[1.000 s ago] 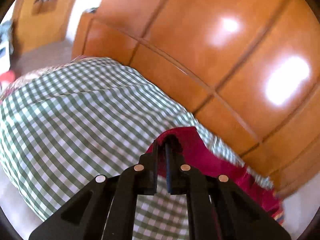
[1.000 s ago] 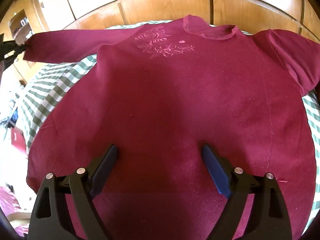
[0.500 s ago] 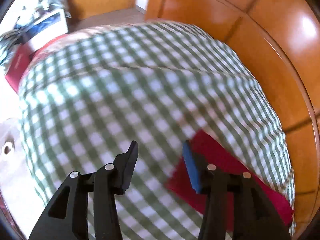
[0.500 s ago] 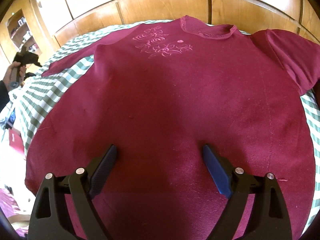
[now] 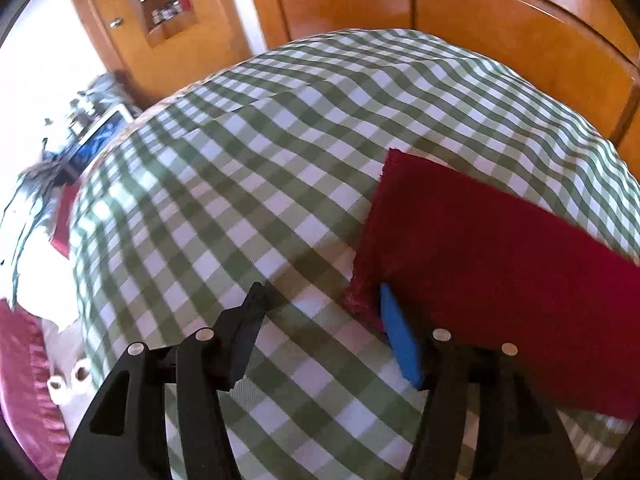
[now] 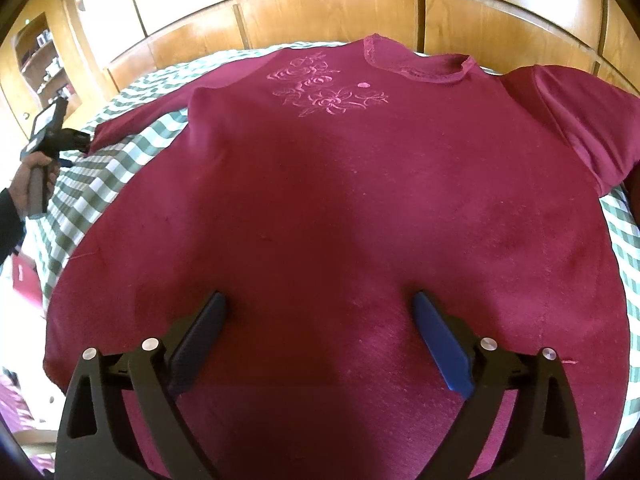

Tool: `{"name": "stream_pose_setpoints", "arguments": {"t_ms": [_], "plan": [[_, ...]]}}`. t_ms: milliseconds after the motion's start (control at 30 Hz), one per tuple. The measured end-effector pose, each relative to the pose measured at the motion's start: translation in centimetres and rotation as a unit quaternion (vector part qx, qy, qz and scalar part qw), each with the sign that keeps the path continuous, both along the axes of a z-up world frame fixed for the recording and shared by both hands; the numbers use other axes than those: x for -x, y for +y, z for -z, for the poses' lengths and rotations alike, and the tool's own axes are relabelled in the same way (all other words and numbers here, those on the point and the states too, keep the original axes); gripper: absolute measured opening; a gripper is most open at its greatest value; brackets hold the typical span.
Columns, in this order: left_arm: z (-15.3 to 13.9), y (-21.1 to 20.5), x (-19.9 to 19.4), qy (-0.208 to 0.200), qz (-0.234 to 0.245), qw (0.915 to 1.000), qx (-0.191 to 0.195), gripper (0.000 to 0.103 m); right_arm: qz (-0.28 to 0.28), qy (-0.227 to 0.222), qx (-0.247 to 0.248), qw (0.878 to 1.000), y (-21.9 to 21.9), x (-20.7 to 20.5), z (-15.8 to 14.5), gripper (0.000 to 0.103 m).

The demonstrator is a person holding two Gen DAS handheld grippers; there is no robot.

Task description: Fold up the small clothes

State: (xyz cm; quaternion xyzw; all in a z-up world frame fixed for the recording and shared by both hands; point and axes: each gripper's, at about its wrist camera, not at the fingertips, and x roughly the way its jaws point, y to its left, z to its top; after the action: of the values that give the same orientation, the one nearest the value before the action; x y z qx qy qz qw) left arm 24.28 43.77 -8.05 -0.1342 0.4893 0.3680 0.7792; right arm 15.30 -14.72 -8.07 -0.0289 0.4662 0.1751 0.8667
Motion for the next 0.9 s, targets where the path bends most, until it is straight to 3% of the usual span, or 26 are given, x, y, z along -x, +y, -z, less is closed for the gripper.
{"name": "stream_pose_setpoints", "arguments": {"t_ms": [100, 133, 233, 300, 333, 400, 500, 567, 600, 633, 667, 733, 800, 900], "plan": [[-2.2, -2.0, 0.3, -0.033, 0.006, 0.9994, 0.007, 0.052, -0.005, 0.010, -0.003, 1.000, -0.4, 0.1, -0.4, 0.092], [-3.2, -2.9, 0.3, -0.052, 0.018, 0.9984, 0.007, 0.053, -0.006, 0.016, -0.005, 1.000, -0.7, 0.1, -0.8, 0.084], [-5.9, -7.9, 1.3, -0.101, 0.076, 0.9919, 0.005, 0.065, 0.018, 0.007, -0.014, 1.000, -3.3, 0.5, -2.5, 0.079], [-7.3, -12.9, 2.1, -0.138, 0.137, 0.9806, 0.022, 0.068, 0.054, -0.013, -0.005, 0.998, -6.1, 1.0, -3.6, 0.076], [-7.6, -14.4, 2.2, -0.142, 0.155, 0.9772, 0.025, 0.068, 0.087, -0.026, 0.005, 0.996, -8.6, 1.3, -4.2, 0.075], [-8.1, -19.5, 2.9, -0.156, 0.218, 0.9623, 0.048, 0.068, 0.151, -0.042, 0.024, 0.987, -13.4, 1.8, -4.9, 0.075], [-8.0, -26.2, 4.2, -0.170, 0.298, 0.9360, 0.079, 0.069, 0.265, -0.040, 0.006, 0.963, -21.4, 2.8, -5.4, 0.072], [-7.1, -31.3, 5.5, -0.158, 0.344, 0.9216, 0.086, 0.069, 0.348, -0.030, -0.046, 0.936, -27.4, 4.0, -5.4, 0.066], [-6.6, -33.5, 6.0, -0.154, 0.363, 0.9143, 0.093, 0.069, 0.391, -0.027, -0.076, 0.917, -30.5, 4.9, -5.1, 0.060], [-6.1, -35.3, 6.3, -0.150, 0.378, 0.9080, 0.101, 0.070, 0.411, -0.025, -0.093, 0.906, -32.0, 5.3, -5.0, 0.056], [-5.2, -37.9, 6.8, -0.134, 0.400, 0.8998, 0.111, 0.070, 0.446, -0.021, -0.122, 0.886, -34.6, 6.0, -4.4, 0.052], [-4.1, -41.4, 7.6, -0.107, 0.422, 0.8931, 0.116, 0.070, 0.481, -0.021, -0.136, 0.866, -36.8, 6.6, -3.9, 0.051], [-3.8, -44.3, 8.8, -0.089, 0.441, 0.8857, 0.117, 0.070, 0.473, -0.036, -0.125, 0.871, -37.5, 6.6, -4.1, 0.051], [-3.1, -47.0, 9.9, -0.072, 0.464, 0.8799, 0.075, 0.077, 0.409, -0.047, -0.096, 0.907, -36.2, 5.6, -4.0, 0.053]]}}
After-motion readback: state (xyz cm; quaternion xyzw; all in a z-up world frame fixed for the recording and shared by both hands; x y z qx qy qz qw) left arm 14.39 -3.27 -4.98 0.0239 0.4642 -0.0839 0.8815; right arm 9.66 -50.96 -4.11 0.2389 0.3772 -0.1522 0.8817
